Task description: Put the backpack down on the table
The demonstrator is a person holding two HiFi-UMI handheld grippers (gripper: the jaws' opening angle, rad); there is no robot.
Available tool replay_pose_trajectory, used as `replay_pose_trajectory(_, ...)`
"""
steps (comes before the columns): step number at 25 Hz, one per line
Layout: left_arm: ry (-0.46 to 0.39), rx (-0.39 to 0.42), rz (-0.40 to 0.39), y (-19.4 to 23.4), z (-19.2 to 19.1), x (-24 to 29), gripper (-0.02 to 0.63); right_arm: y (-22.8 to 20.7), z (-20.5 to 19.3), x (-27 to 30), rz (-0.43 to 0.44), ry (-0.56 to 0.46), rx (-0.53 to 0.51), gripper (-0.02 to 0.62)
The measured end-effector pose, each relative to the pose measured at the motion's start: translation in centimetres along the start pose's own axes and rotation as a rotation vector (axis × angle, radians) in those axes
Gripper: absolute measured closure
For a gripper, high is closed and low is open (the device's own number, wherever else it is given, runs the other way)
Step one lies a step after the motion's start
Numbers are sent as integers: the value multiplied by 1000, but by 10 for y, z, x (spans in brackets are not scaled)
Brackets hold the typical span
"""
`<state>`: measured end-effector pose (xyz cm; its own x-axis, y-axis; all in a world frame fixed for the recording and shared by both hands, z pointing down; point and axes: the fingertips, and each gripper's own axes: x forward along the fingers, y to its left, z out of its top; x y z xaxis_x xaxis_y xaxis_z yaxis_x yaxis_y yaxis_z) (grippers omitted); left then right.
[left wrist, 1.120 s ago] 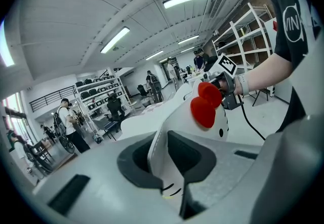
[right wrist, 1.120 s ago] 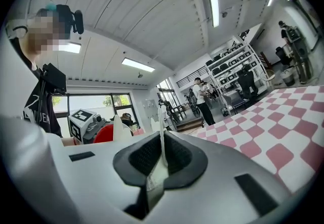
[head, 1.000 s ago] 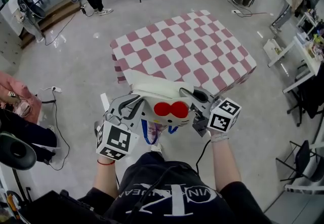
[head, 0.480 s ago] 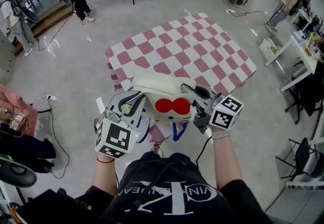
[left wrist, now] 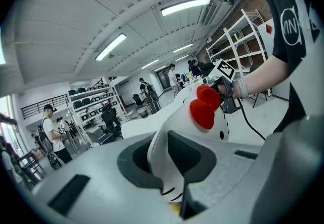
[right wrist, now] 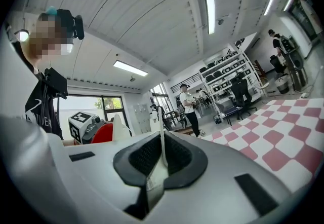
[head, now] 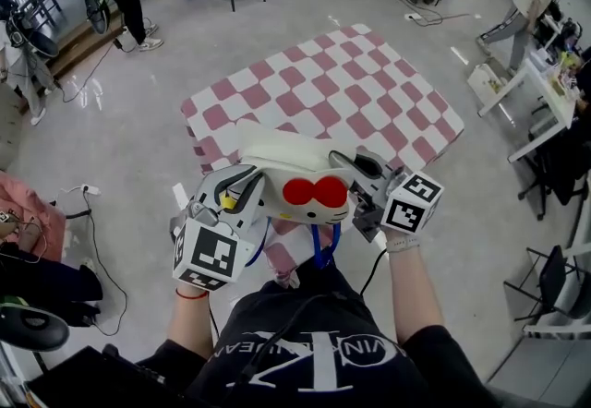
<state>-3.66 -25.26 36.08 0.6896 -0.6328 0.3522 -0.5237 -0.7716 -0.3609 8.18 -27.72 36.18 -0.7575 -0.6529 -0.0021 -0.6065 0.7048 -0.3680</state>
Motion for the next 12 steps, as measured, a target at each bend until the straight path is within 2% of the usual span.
replay_pose_trajectory(12, 18, -42, 44, 44, 0, 54, 557, -61, 21, 38, 42, 22, 3, 584)
